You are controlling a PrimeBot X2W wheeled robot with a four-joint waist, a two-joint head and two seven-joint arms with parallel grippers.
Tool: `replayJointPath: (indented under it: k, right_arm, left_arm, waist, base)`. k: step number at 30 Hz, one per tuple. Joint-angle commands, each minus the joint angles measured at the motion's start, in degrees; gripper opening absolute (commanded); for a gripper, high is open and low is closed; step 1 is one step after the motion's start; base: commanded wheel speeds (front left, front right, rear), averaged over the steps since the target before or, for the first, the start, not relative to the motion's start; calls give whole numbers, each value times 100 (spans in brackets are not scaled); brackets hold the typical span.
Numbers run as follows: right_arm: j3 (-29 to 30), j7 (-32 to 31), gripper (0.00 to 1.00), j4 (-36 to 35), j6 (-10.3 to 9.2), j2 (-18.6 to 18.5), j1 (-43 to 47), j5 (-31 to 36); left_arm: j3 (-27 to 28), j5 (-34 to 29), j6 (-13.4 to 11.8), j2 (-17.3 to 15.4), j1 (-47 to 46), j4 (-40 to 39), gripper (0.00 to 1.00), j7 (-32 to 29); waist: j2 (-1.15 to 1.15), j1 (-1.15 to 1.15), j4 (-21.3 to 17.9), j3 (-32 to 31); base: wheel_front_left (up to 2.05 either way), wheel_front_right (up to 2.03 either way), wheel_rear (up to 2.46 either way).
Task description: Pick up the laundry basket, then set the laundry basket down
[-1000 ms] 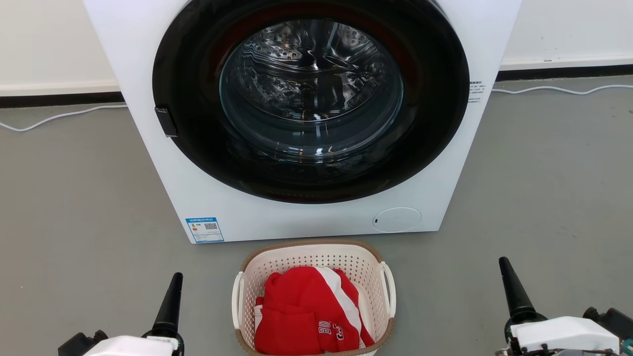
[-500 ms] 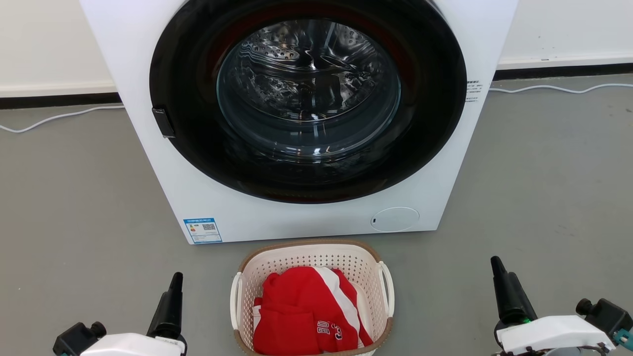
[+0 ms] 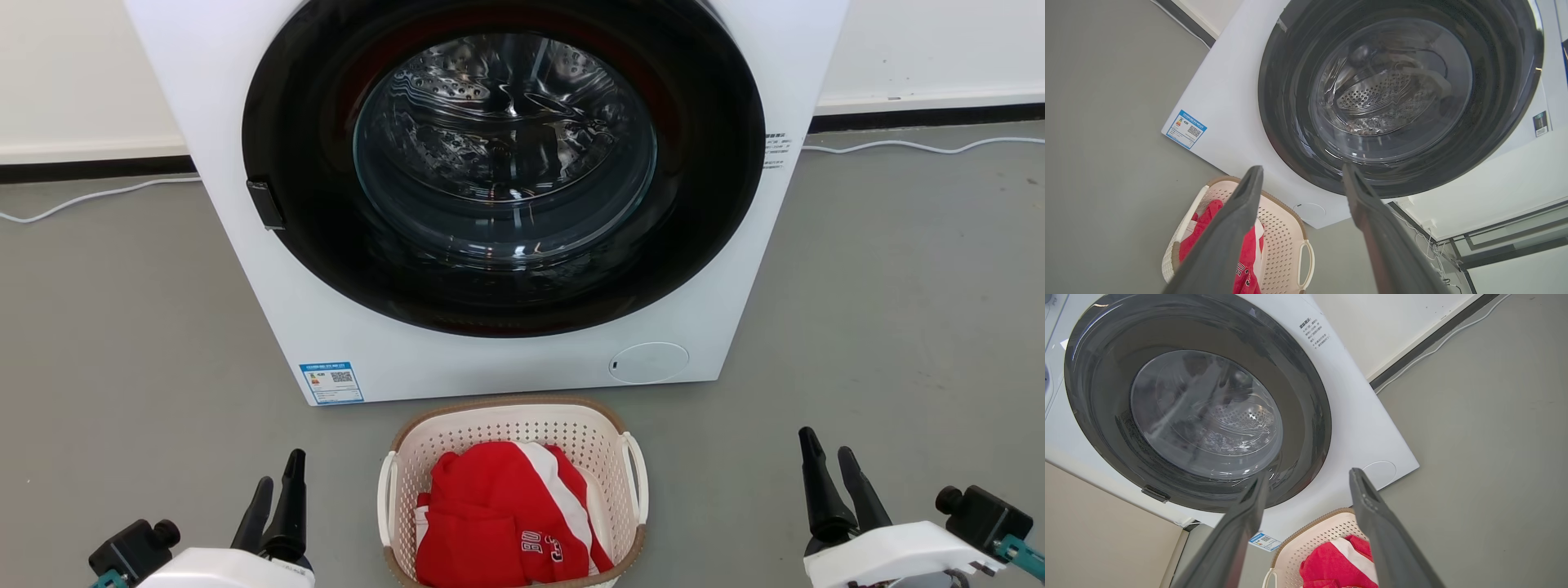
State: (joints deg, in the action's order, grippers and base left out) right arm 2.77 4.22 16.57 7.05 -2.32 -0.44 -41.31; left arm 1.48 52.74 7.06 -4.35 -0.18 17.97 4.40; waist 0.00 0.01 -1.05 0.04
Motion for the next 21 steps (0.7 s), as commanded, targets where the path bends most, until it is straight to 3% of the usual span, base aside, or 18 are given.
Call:
replayJointPath:
  k: [1, 21]
  right_arm:
    - [-113, 123, 100, -111, 24, -75, -350, 278]
    - [-258, 460, 100, -6, 31, -96, -380, 1808]
  left_arm:
    - [69, -237, 23, -118, -95, -188, 100, 90]
    - [-15, -1684, 30, -281, -17, -264, 100, 432]
  waist:
    - [0, 0, -2, -2]
    - [0, 0, -47, -11]
  base:
    - [0, 0, 0]
    - [0, 0, 0]
